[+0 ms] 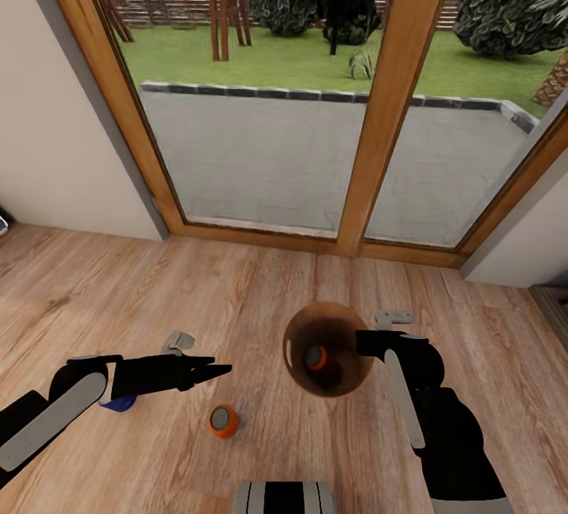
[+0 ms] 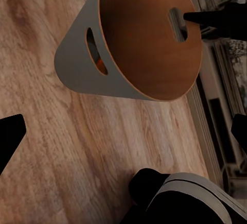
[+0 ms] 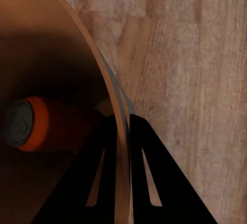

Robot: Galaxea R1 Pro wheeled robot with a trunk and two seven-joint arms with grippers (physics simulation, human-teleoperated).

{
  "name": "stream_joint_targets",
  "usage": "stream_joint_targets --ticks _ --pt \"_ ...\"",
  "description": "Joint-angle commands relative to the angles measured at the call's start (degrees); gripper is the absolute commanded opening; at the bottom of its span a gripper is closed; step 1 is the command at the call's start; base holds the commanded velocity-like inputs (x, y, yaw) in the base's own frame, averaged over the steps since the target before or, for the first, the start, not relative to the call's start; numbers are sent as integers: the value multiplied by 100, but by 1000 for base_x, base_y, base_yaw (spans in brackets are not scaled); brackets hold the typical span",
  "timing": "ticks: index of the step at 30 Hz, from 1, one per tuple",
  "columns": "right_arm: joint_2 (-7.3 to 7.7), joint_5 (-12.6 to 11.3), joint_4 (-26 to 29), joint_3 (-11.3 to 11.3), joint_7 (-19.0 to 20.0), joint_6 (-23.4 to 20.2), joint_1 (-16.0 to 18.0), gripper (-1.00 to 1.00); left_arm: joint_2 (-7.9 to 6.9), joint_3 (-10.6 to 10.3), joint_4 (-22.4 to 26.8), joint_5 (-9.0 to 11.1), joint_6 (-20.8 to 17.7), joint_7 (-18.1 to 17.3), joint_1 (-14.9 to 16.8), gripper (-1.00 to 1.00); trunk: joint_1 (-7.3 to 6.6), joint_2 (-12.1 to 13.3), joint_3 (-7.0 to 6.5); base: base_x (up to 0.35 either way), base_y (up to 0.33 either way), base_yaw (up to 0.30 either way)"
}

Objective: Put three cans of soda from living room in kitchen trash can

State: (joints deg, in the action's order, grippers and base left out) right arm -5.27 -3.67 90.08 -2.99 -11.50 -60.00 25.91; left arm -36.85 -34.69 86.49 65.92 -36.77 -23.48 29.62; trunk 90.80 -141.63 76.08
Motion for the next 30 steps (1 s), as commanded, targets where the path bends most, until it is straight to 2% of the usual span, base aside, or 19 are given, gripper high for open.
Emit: stream_joint_targets --ticks 1,10,15,22,25,30 --pt "-1 -55 3 1 25 0 2 -100 1 -4 1 0 11 -6 0 100 -1 0 -1 0 0 0" --pt "-1 -55 2 1 25 0 2 -100 -2 6 8 -7 45 -6 0 100 -1 0 -1 0 0 0" --pt "8 88 10 9 7 0 -7 -100 -15 120 96 -18 58 -7 0 100 0 -1 0 0 0 0" --pt "46 239 10 9 16 0 -7 -100 -19 -106 -41 -40 74 -14 0 100 0 -1 0 0 0 0" --pt "4 332 10 18 8 1 -7 -100 -111 -203 12 -111 -23 -52 -19 100 1 -2 1 0 0 0" --pt "2 346 10 18 11 33 -7 -100 -117 -234 102 -87 -101 -143 -29 100 1 -2 1 0 0 0"
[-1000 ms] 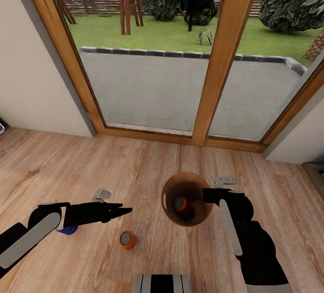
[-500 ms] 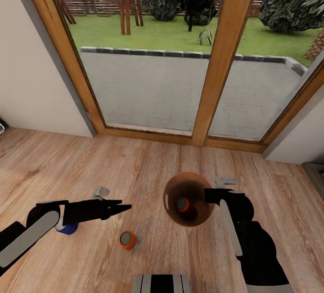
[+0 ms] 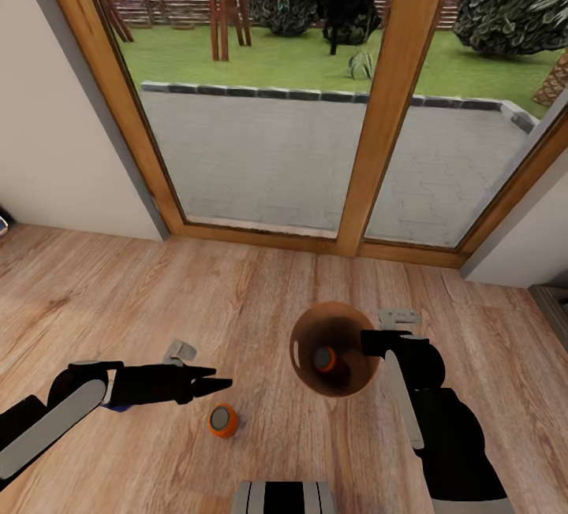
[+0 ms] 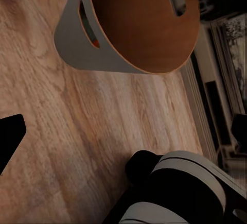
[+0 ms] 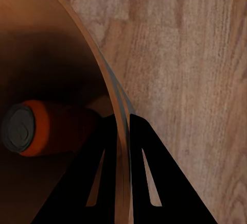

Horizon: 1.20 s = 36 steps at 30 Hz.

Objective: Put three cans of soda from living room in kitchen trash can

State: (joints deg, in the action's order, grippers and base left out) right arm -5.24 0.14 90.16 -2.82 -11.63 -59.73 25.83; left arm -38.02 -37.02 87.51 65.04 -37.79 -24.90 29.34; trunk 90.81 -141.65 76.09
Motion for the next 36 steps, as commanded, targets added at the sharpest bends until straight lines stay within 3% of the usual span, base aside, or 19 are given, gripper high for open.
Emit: stream_joint_targets --ticks 1,6,11,27,32,36 --pt "6 -33 1 4 25 12 1 -100 13 -33 -33 7 24 -33 -4 100 -1 0 0 0 0 0" --pt "22 -47 1 9 28 7 1 -100 85 -195 -100 -31 81 -193 -12 100 -1 0 0 0 0 0" --pt "36 -72 1 13 29 39 1 -100 68 -348 -94 -49 120 -327 -15 100 -1 0 20 0 0 -55" --pt "44 -49 1 19 27 24 1 -100 26 -328 -58 -69 161 -341 -11 100 -1 0 157 0 0 -101" --pt "49 -79 1 19 28 15 1 -100 -111 -324 -50 -59 174 -345 -13 100 -1 0 202 0 0 -62" --pt "45 -76 1 19 24 14 1 -100 -321 -324 -52 -20 183 -366 -11 100 -1 0 237 0 0 -14"
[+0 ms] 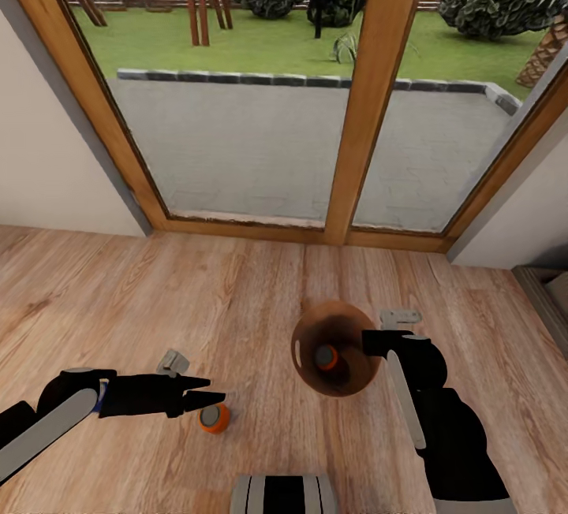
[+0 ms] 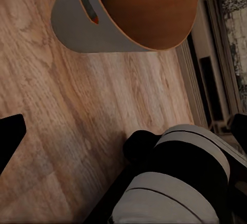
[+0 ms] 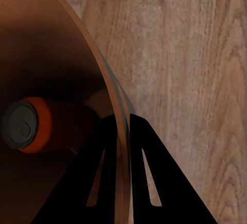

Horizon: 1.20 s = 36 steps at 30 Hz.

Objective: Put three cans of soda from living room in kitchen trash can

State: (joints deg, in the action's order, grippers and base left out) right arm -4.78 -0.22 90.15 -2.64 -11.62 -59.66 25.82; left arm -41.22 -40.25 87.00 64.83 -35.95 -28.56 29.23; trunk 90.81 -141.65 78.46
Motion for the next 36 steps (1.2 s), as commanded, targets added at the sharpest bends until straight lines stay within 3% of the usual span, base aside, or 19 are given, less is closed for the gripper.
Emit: stream_joint_targets --ticks 1,6,36 --pt "-1 -40 2 0 23 4 2 -100 -42 0 -3 5 2 -4 -2 100 -1 0 6 0 0 -5" --pt "-6 -40 2 -4 20 -7 2 -100 -98 0 -7 11 2 -8 0 100 -1 0 17 0 0 -2" --pt "-1 -39 2 -8 20 35 2 -100 -79 0 -9 -56 9 -7 0 100 -1 0 285 0 0 0"
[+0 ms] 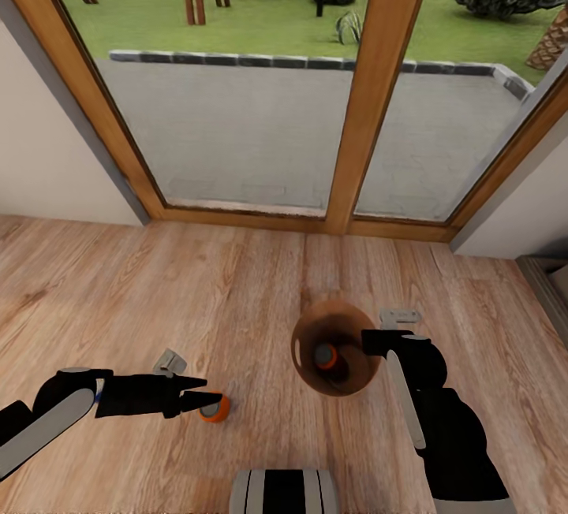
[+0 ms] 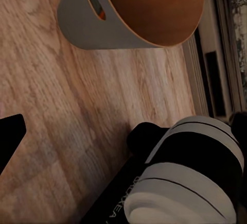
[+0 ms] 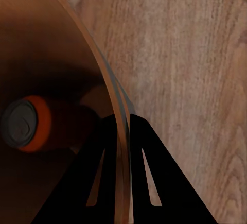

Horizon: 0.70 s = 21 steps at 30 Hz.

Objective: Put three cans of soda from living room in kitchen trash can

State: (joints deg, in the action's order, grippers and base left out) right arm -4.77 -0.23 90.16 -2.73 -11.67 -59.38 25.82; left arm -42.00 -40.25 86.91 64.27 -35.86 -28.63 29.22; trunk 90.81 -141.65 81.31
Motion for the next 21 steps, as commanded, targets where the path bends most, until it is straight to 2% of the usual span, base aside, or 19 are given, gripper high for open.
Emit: stream_joint_targets --ticks 1,6,21 --pt "1 -38 2 0 24 6 2 -100 8 2 1 -1 0 -1 -1 100 -1 0 9 0 0 0" --pt "3 -38 2 8 24 5 2 -100 4 13 -3 0 114 17 -3 100 -1 0 56 0 0 0" --pt "3 -38 2 9 24 -11 2 -100 -33 18 -38 59 123 37 -1 100 -1 0 196 0 0 0"
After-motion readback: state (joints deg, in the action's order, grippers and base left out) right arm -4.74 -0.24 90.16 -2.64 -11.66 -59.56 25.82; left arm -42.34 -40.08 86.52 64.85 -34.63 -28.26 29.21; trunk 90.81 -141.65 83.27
